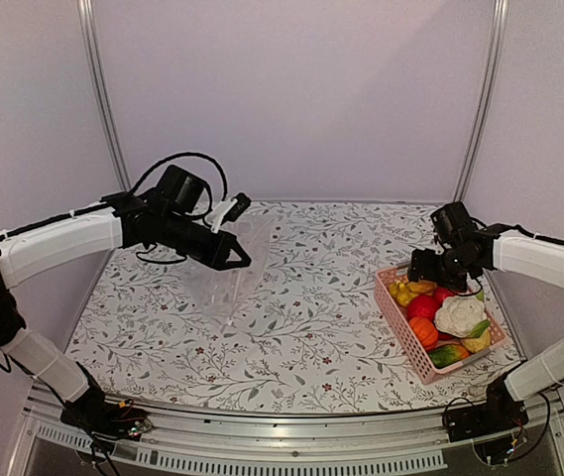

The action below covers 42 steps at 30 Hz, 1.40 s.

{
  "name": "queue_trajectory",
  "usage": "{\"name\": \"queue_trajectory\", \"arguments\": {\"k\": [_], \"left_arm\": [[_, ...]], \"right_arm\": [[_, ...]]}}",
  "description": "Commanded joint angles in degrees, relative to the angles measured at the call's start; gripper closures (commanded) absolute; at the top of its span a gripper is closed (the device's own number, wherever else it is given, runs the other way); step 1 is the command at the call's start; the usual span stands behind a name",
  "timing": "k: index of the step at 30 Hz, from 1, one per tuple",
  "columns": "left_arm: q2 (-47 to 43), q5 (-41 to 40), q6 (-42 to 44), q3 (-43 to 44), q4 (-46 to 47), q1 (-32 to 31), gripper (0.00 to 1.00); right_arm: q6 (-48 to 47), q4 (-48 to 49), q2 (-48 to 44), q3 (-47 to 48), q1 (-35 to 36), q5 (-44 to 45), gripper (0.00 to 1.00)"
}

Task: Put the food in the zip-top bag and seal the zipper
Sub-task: Pick up the fake fruit from the bin.

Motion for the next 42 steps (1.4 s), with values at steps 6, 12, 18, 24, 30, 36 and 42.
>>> {"name": "queue_trajectory", "arguments": {"k": [6,12,18,24,30,36,42], "left_arm": [[-0.7,-0.4,0.6,-0.3,-0.5,0.7,1.00],[-0.7,0.0,0.4,-0.3,-0.5,0.7,1.00],[-0.3,0.7,0.1,-0.3,-0.6,0.7,1.00],[-0.3,1.0,0.0,-0.3,-0.6,0.7,1.00],[-0.1,1.3,-0.1,-0.2,-0.5,0.7,1.00],[0.1,1.3,-0.1,-0.2,-0.5,0.7,1.00],[0.1,1.6,-0.1,-0.4,-0.3,0.7,1.00]], "right_arm": [[-0.6,3.3,4.8,2.0,-0.6,2.3,0.12],[-0.8,3.5,6.3,2.6,-0.7,4.8,0.13],[-0.6,4.8,7.0,2.6,-1.0,4.5,0.19],[-0.5,5.0,6.8,2.3,-1.0,4.2,0.28],[-0.9,4.6,5.3,1.8,-1.0,4.5,0.32],[-1.5,2.0,1.8,1.7,-1.0,4.8,0.36],[-2.1,-1.6,-5.1,1.4,-1.0,3.2,0.38]]}}
